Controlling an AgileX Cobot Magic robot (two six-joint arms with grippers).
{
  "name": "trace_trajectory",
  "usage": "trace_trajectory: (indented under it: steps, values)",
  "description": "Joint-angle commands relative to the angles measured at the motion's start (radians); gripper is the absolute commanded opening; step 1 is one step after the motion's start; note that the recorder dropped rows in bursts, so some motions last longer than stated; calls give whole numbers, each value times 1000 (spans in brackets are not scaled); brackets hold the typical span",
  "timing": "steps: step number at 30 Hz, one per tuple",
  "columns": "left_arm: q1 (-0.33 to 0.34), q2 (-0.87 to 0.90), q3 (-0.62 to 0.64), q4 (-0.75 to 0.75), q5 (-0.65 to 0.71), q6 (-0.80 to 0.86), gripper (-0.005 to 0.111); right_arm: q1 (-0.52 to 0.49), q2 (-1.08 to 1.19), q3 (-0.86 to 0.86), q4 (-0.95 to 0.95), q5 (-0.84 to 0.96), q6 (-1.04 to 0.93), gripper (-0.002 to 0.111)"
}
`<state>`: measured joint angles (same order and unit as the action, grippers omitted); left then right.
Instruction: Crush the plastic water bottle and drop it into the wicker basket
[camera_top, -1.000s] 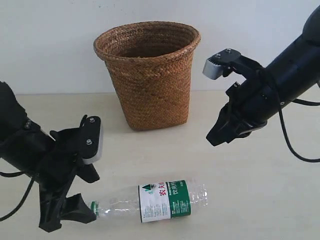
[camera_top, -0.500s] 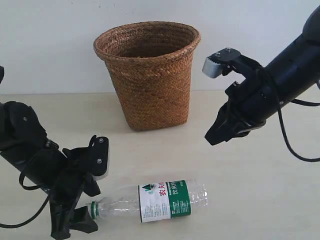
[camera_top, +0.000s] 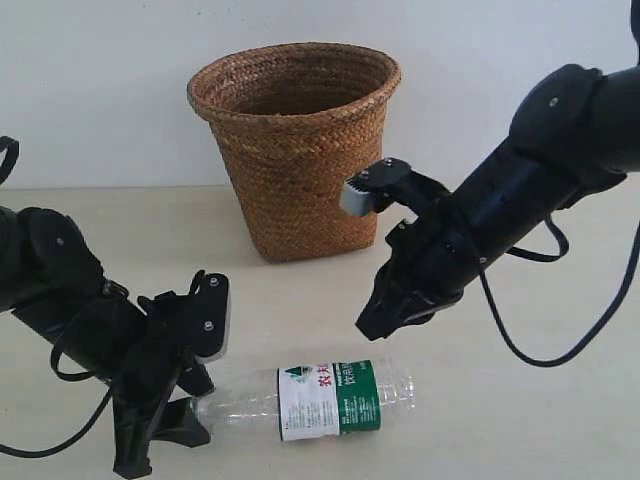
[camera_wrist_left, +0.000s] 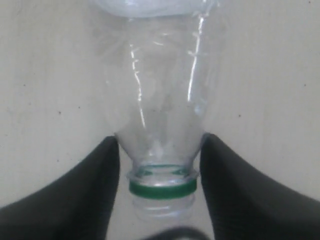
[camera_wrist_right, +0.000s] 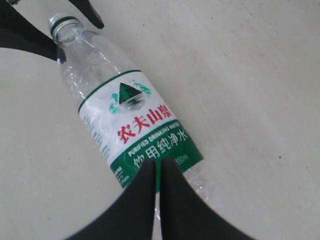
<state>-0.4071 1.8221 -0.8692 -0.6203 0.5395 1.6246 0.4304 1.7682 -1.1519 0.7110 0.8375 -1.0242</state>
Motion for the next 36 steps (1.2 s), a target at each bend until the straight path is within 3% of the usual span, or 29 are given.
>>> trace_trajectory:
  steps: [1, 4, 13, 22, 36]
  values:
    - [-5, 0, -2, 9, 15, 6, 23, 55, -1, 3, 7, -50, -5, 0]
    - [-5, 0, -2, 11, 10, 6, 5, 75, -1, 3, 16, -77, 10, 0]
    - [-5, 0, -2, -18, 1, 6, 4, 82, 84, -13, 122, -50, 77, 0]
    - [-5, 0, -2, -18, -22, 6, 4, 172, 116, -58, 117, -50, 76, 0]
    - [-5, 0, -2, -18, -12, -2, 4, 179, 179, -58, 113, -78, 82, 0]
